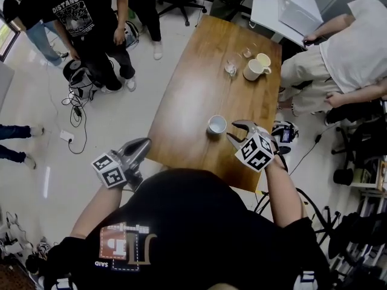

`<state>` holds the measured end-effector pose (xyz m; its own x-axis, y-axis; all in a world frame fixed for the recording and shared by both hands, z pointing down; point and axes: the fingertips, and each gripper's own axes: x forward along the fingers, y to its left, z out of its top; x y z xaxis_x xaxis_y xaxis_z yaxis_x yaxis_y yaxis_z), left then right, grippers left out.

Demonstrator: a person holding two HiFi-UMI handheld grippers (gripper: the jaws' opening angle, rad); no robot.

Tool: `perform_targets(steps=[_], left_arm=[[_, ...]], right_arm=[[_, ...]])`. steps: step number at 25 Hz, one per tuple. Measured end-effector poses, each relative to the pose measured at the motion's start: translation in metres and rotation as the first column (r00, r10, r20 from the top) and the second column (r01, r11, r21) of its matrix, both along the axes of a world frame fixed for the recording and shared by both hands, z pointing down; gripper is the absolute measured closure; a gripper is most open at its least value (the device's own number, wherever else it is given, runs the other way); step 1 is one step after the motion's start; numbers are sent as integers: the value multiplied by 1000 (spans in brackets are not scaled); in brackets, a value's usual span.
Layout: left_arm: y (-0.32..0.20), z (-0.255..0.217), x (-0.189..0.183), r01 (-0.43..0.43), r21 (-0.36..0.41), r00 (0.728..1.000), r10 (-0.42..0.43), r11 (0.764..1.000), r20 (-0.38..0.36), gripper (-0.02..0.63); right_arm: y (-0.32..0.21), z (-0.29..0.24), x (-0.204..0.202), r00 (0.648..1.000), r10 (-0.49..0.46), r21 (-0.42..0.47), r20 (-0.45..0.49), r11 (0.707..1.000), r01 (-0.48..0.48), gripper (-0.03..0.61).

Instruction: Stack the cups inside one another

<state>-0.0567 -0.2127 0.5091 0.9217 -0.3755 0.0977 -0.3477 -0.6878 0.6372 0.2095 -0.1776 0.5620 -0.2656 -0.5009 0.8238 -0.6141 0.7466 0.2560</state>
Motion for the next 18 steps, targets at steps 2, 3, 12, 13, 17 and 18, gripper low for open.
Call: perform_targets(steps=[2, 3, 12, 13, 17, 18], left_arm=[[-2, -2, 6, -12, 2, 1000, 12, 1000, -3, 617], [-3, -3, 9, -19, 5, 1000, 19, 1000, -5, 617], [-35, -10, 32, -11, 36, 999, 12, 999, -30, 617], [-38, -10, 36, -13, 32, 1000, 13, 999, -24, 617], [-33, -3, 52, -47, 16, 999, 47, 999, 3, 617], [-30, -1, 56, -58, 17, 998, 57, 998, 9, 617]], right_arm=[[6, -10, 12, 995, 69, 21, 67, 997, -71, 426], [9, -16, 19, 987, 113, 31, 115, 993, -117, 432], [58, -58, 76, 675, 381, 27, 632, 859, -511, 548], [66, -55, 81, 615, 401, 1, 680, 837, -547, 564], [98, -33, 94, 307, 460, -161, 833, 733, -661, 566], [105, -25, 98, 226, 472, -212, 852, 706, -676, 566]])
